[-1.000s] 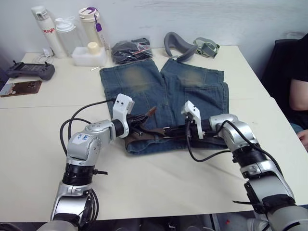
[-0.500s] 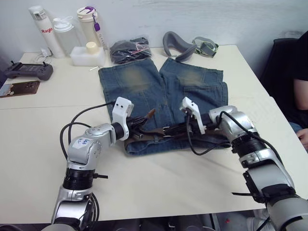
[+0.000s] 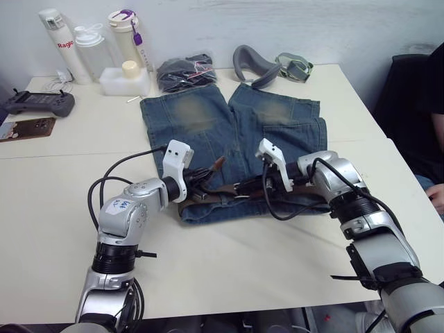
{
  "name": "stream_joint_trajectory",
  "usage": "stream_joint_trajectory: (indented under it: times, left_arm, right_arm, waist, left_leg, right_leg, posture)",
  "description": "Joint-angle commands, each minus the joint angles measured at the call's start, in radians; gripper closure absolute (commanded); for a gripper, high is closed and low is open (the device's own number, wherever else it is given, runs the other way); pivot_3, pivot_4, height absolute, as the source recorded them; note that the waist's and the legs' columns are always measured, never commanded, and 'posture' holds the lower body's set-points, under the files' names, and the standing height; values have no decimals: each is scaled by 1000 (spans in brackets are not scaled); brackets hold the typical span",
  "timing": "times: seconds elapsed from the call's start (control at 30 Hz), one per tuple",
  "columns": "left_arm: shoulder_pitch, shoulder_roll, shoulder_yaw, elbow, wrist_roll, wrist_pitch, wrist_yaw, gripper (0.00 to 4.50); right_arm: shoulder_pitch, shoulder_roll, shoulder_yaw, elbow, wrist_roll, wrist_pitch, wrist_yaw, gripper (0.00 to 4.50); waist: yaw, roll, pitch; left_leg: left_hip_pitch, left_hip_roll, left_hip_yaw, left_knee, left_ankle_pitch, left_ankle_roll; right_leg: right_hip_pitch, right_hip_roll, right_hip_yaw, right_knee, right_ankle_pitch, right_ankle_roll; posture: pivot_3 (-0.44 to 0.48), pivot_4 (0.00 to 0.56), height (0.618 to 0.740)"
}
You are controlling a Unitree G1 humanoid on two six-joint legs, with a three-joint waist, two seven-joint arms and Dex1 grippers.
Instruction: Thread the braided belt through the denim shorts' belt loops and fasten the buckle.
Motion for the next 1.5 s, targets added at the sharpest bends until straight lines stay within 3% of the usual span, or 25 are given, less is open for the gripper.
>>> stream_joint_trajectory:
  times: [0.03,0.27,0.5,0.7,0.8,1.07,1.3,1.5]
  left_arm:
    - [0,3,6,-25,0,-11,-1,4500]
    - [-8,1,5,-19,1,-14,-1,4500]
    - [-21,-11,-2,-3,10,-30,1,4500]
    - [-94,-39,54,67,-13,-95,-2,4500]
    - [-133,-62,75,109,-33,-141,-26,4500]
    - [-390,-155,70,375,-46,-334,-140,4500]
    - [-734,-258,65,738,-44,-514,-324,4500]
    - [-933,-327,88,931,-80,-534,-480,4500]
  right_arm:
    - [-17,15,-7,2,-10,-13,-1,4401]
    - [-1,35,46,18,-61,-6,-12,4401]
    - [27,65,158,183,-186,11,-19,4401]
    - [38,74,238,291,-300,-102,-24,4401]
    - [42,100,232,331,-316,-133,-39,4401]
    - [65,143,237,366,-360,-218,-79,4401]
    - [165,114,331,242,-458,-319,-77,4401]
    - [219,111,345,164,-475,-305,-71,4401]
  waist:
    - [-1,0,0]
    - [-3,0,0]
    - [-6,-3,-8]
    - [-3,-4,-24]
    - [-3,-3,-38]
    - [-9,-3,-42]
    - [-7,-1,-42]
    - [-3,0,-41]
  left_leg:
    - [0,0,0,0,0,0]
    - [0,0,0,0,0,0]
    - [6,1,0,-2,0,-1]
    - [36,5,0,-10,-12,1]
    - [40,9,-1,-9,-19,-2]
    - [52,16,0,-8,-24,-7]
    - [52,16,0,-8,-24,-8]
    - [52,16,-1,-8,-24,-8]
  right_leg:
    - [0,0,0,0,0,0]
    - [0,0,0,0,0,0]
    - [3,1,0,1,0,0]
    - [35,4,-2,-13,0,0]
    - [39,7,-1,-18,0,0]
    - [53,14,-1,-20,-1,-1]
    - [53,14,-2,-21,-1,-1]
    - [53,14,-2,-22,-1,0]
  posture:
    - [0,150,740]
    - [0,150,740]
    - [0,150,740]
    - [0,150,740]
    - [0,150,740]
    - [0,150,740]
    - [0,150,740]
    - [0,150,740]
